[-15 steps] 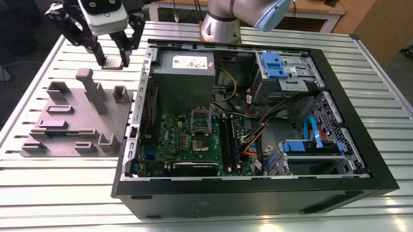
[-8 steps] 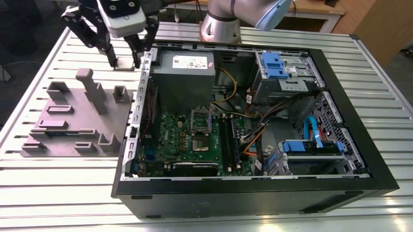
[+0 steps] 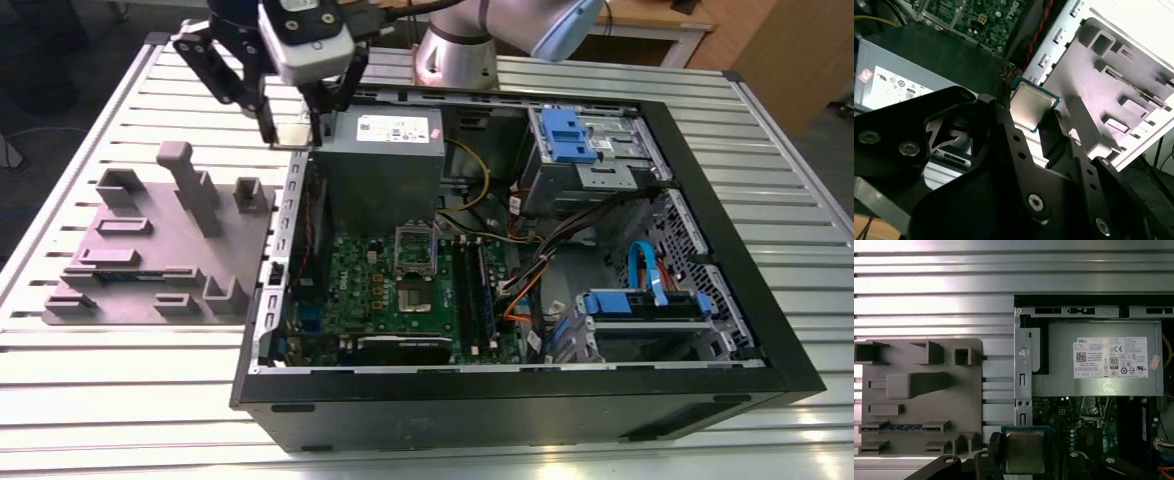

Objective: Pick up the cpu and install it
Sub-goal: 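Pick up the cpu and move it towards the insertion slot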

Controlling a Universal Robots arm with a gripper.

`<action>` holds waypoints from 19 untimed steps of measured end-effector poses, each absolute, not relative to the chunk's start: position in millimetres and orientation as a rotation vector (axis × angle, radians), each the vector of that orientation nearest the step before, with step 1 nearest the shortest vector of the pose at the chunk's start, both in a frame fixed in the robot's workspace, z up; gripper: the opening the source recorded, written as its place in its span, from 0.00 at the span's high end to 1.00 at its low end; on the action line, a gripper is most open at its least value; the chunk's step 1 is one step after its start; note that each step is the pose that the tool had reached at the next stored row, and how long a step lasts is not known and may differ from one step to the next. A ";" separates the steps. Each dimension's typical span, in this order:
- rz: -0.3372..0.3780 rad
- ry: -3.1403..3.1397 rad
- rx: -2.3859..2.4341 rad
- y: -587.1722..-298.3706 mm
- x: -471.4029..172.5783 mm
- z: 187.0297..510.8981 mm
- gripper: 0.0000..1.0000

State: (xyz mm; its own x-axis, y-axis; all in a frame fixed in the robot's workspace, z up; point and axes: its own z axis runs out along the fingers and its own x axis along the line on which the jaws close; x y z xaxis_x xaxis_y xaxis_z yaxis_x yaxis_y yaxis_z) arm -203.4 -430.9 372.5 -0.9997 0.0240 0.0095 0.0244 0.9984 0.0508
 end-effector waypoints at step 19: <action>-0.080 -3.131 -0.040 -430.9 -137.0 370.5 0.53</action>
